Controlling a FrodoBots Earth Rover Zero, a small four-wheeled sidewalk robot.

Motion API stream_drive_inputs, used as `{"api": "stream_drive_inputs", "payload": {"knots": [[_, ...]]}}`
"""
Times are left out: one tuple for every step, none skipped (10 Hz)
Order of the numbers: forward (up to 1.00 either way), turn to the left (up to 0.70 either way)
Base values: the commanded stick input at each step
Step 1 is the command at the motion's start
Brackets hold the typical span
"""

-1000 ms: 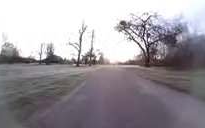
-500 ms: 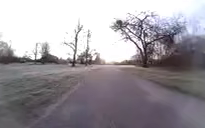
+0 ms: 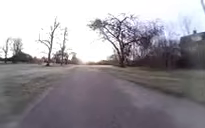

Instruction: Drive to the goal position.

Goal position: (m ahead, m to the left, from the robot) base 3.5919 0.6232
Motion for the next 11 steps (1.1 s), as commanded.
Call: {"api": "stream_drive_inputs", "payload": {"knots": [[1.00, 0.00], [1.00, 0.00], [1.00, 0.00], [1.00, 0.00], [1.00, 0.00], [1.00, 0.00], [1.00, 0.00], [1.00, 0.32], [1.00, 0.40], [1.00, 0.40], [1.00, 0.40]]}}
